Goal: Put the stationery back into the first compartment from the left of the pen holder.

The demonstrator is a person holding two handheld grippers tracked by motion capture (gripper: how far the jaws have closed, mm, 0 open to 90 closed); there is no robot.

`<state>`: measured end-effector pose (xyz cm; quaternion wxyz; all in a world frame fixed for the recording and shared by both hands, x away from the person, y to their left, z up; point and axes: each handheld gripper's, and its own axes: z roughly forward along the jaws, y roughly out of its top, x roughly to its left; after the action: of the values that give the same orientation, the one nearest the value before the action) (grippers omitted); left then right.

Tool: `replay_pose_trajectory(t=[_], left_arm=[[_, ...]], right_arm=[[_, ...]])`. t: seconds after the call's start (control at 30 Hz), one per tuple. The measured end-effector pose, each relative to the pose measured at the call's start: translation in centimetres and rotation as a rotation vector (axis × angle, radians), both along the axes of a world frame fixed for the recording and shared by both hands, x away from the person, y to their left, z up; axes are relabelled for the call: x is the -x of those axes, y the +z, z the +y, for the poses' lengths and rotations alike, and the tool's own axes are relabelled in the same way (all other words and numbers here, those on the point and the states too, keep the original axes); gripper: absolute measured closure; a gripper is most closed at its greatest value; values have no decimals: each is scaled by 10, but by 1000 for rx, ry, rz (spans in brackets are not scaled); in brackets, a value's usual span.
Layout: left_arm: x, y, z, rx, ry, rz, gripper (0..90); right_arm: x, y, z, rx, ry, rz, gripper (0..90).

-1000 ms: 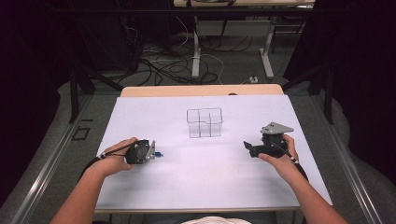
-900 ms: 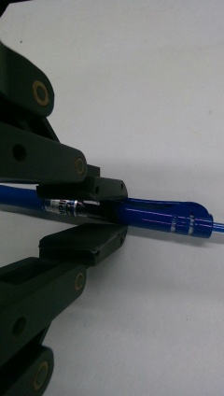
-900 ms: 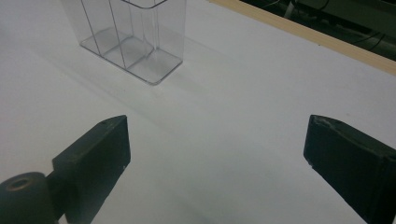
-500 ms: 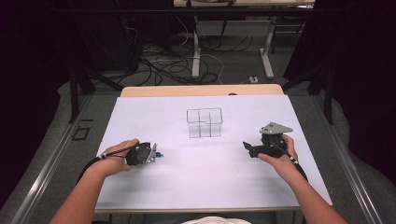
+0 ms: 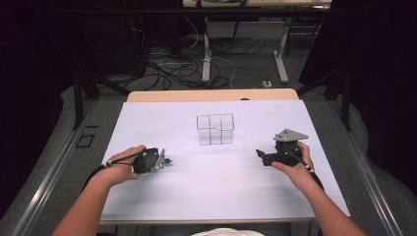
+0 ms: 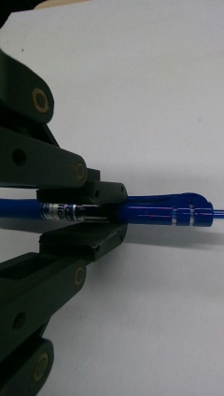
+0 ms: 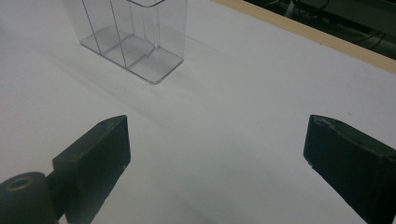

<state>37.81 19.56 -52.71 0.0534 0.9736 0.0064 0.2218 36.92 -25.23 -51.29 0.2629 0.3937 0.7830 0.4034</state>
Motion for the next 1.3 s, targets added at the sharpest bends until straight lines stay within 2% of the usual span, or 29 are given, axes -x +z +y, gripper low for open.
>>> replay_pose_trajectory(t=[0.3, 0.37, 0.57, 1.07, 1.13, 1.3], left_arm=[[3, 21, -3, 86, 38, 2, 792], [3, 24, -4, 85, 54, 5, 792], [2, 36, -7, 125, 102, 26, 792], [3, 66, -20, 309, 185, 96, 792], [2, 69, -22, 325, 186, 112, 792], [0, 74, -27, 363, 208, 123, 792]], right_arm=[[0, 0, 1, 4, 3, -2, 68], [0, 0, 1, 6, 4, -2, 68], [0, 0, 2, 10, 8, -2, 68], [1, 0, 3, 6, 10, -4, 71], [1, 0, 3, 9, 11, -5, 71], [1, 0, 4, 14, 12, -6, 75]])
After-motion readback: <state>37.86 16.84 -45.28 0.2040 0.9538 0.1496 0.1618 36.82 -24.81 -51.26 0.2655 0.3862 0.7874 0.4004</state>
